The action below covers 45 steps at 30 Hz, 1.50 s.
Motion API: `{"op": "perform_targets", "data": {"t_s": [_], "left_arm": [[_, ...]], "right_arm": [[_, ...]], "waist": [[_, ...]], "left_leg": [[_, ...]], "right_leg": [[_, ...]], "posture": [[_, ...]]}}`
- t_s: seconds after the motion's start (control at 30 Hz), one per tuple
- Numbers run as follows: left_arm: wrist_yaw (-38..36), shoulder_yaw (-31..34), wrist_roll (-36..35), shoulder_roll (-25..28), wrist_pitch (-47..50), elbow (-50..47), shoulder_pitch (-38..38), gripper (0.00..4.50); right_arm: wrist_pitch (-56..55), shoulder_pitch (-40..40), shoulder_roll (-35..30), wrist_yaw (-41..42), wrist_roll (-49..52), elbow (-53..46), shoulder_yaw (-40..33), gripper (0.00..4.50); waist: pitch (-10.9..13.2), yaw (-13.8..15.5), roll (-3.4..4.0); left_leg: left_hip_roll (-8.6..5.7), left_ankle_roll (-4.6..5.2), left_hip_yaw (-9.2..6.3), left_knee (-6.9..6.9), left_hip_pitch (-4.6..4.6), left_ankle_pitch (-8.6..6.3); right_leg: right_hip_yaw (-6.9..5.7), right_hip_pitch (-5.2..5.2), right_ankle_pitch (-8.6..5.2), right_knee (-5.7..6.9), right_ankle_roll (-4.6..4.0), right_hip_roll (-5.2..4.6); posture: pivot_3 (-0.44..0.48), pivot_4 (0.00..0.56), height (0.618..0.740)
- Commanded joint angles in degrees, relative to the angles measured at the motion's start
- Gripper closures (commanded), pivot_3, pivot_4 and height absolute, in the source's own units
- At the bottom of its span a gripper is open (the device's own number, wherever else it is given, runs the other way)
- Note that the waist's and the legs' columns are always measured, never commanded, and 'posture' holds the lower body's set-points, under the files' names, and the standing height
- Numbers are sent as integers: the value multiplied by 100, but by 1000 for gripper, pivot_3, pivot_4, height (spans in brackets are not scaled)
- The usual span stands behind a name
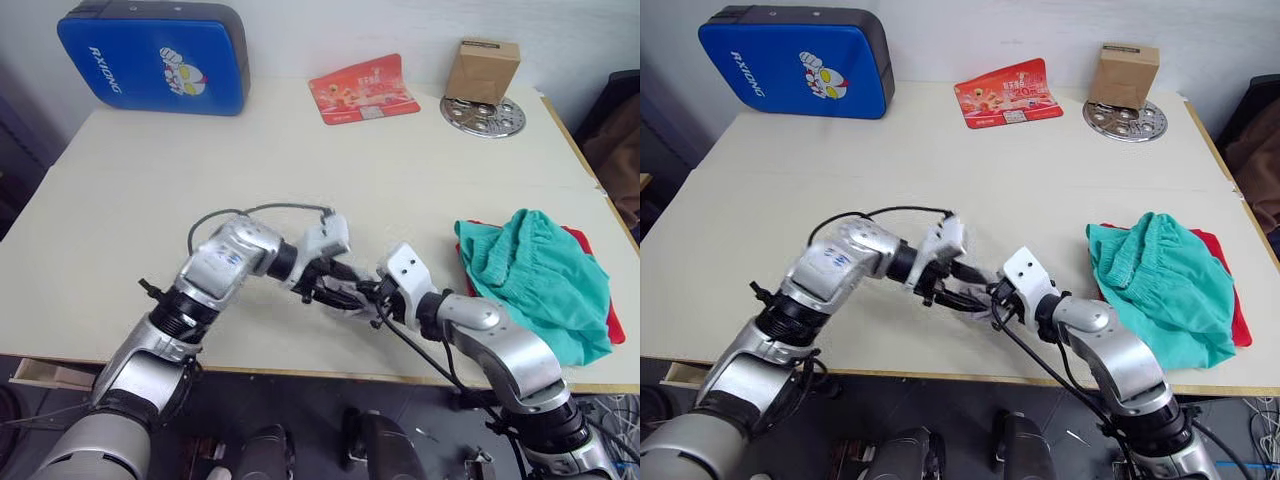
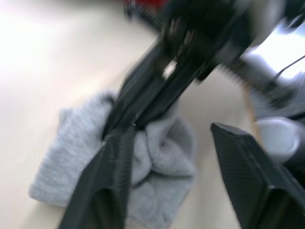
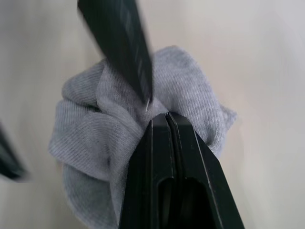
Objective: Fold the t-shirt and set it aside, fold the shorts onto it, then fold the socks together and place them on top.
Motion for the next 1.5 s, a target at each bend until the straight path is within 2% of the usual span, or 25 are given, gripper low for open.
{"op": "perform_targets", "data": {"t_s": [0.03, 0.1, 0.27, 0.4, 0.73, 0.87, 1.13, 1.33, 1.5], "left_arm": [[-81, 540, -205, 94, -157, 469, -302, 1229], [-48, 593, -59, 62, -477, 960, -467, 1609], [-94, 322, 365, -210, -1319, 1685, -650, 3204], [-158, -88, 784, -489, -1955, 1891, -555, 4446], [-335, -752, 1571, -553, -2834, 2002, -183, 4477], [-295, -792, 1751, -572, -3027, 2041, -68, 4477], [-255, -738, 1783, -663, -3061, 2111, -72, 4477], [-228, -701, 1783, -660, -3104, 2119, -78, 4477], [-211, -636, 1777, -613, -3137, 2161, -51, 4477]], "right_arm": [[96, 196, -175, 84, 20, -100, -14, 4500], [73, 251, -228, 113, 54, -168, -46, 4500], [24, 288, -285, 161, 59, -216, -53, 4500], [30, 287, -352, 191, 72, -269, -99, 4500], [233, 509, -1169, 642, 429, -917, -559, 4500], [639, 66, -880, 444, 854, -1107, -952, 4500], [620, -359, -321, -14, 598, -618, -438, 4500], [511, 31, -484, -83, 253, -256, -14, 4500], [424, 732, -907, 346, 650, -997, -393, 4500]], "waist": [[0, 1, 0], [0, 16, 0], [0, 27, 0], [0, 28, 0], [0, 27, 0], [0, 7, 0], [0, 22, 0], [0, 21, 0], [-2, 41, -2]], "left_leg": [[0, -2, 0, 0, 2, 1], [-1, -4, 0, 0, 5, 3], [-4, -2, 1, 0, -3, 2], [-5, 2, 2, 0, -9, 0], [-4, 2, 2, 4, -4, 0], [-2, 3, 4, 5, 2, 0], [-4, 2, 4, 6, 1, 1], [-5, 5, 5, 6, -2, 1], [-5, 5, 2, 7, 0, 1]], "right_leg": [[0, 0, 0, 2, 0, 0], [0, 2, 0, 5, -1, 0], [-2, 2, 2, 12, 2, 0], [-7, 2, 3, 6, 4, 1], [-5, 2, 2, -2, 3, 2], [-1, 1, 2, 4, 2, 2], [-2, 1, 1, 10, 0, 0], [-4, 1, 1, 20, 1, -1], [-5, 4, 1, 7, 1, 0]], "posture": [[0, 150, 740], [0, 150, 740], [0, 150, 740], [0, 150, 740], [0, 150, 740], [0, 150, 740], [0, 150, 740], [0, 150, 740], [0, 150, 740]]}}
